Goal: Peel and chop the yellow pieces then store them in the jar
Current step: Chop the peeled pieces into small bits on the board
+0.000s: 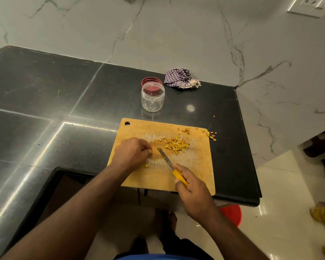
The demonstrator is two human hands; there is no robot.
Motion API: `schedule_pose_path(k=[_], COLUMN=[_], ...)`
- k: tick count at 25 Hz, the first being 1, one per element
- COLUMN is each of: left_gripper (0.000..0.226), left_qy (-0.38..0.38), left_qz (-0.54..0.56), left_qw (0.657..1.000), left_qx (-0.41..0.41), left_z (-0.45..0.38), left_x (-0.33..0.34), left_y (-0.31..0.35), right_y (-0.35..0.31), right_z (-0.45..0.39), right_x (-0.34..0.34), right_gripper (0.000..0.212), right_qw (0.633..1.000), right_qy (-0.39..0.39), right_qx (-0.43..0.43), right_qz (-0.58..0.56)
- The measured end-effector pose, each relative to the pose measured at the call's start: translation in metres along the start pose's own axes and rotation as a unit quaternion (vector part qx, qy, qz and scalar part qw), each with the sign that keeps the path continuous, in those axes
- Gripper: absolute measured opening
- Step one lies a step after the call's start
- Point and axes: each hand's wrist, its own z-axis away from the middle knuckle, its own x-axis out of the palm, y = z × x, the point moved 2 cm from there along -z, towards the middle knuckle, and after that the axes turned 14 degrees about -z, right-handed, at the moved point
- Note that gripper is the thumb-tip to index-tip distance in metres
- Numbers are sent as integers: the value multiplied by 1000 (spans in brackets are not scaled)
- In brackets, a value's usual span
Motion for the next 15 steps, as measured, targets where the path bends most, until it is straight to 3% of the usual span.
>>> schedule_pose_path(k=[15], left_gripper=[9], left_qy=[33], left_qz=[-30], left_qw=[999], left_qx=[3], left_z=[9], left_x=[1], left_y=[2], right_y=[-3], right_z=[1], right_x=[3], right_gripper=[45], right_qw=[1000], right_qy=[0], right_qx=[-3], right_qz=[-3])
